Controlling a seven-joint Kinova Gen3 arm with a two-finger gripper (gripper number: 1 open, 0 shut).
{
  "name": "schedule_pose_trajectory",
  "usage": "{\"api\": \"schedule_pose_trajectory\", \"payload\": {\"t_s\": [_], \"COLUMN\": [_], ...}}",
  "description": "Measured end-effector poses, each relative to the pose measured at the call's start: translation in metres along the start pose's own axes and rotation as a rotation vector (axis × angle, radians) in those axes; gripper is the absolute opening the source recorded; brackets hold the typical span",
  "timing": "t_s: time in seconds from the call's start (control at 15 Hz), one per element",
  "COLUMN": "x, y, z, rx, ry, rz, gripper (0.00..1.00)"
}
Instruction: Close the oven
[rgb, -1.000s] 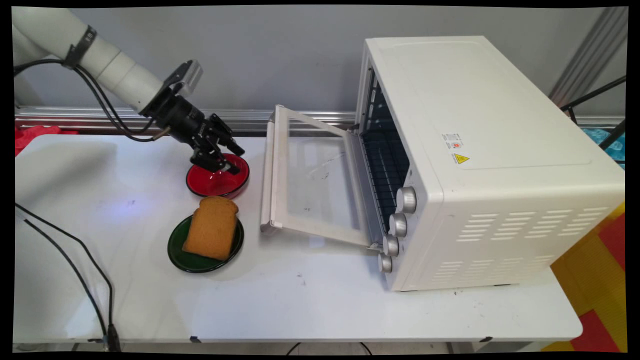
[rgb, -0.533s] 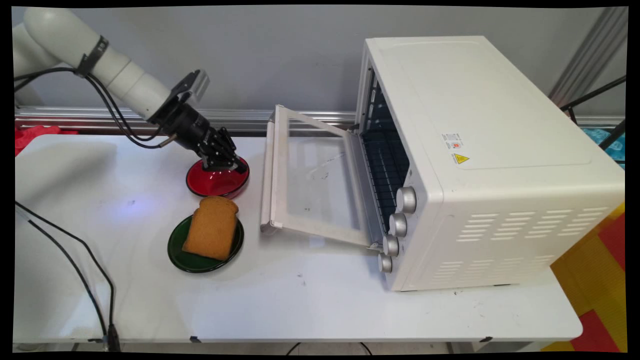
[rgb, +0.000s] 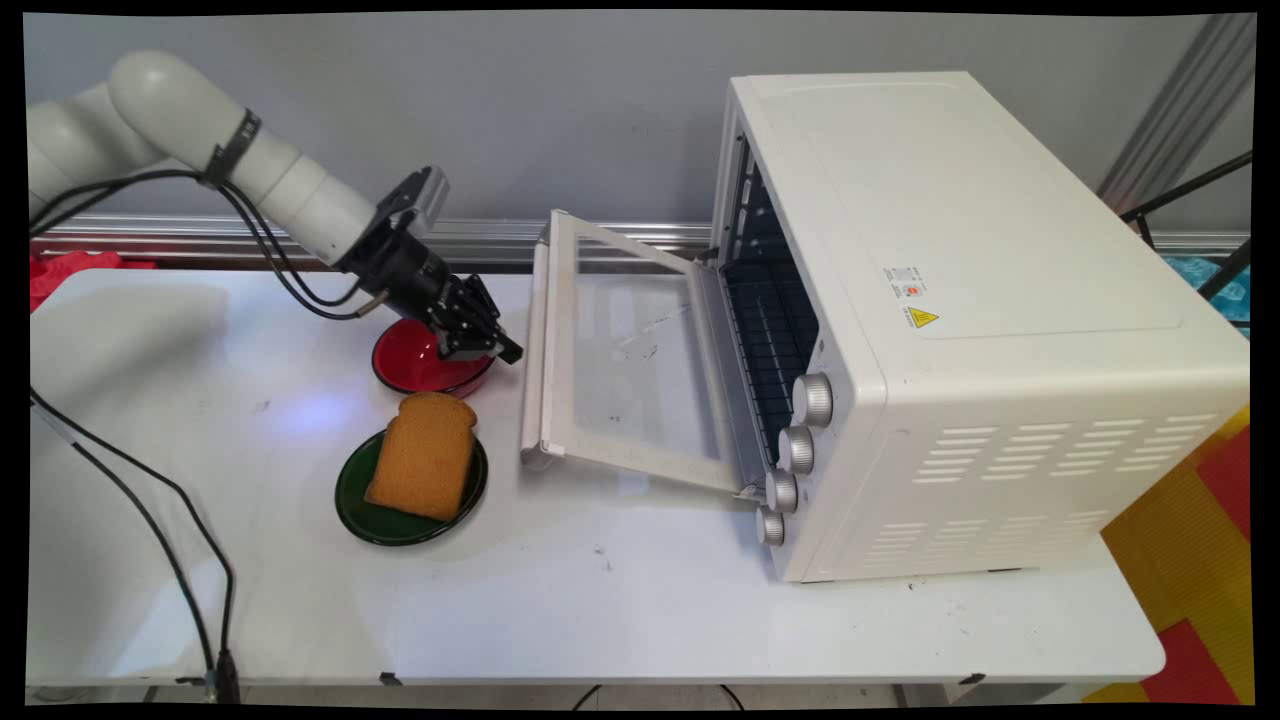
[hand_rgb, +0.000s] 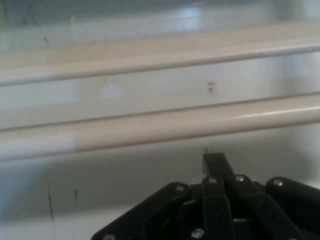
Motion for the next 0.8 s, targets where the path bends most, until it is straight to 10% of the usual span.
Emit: {"api": "schedule_pose_trajectory", "payload": {"t_s": [0.8], "x": [0.01], "y": [-0.002], "z": [0.019], "rx": [0.002], "ry": [0.104], "rz": [-0.032], "gripper": [0.0]}}
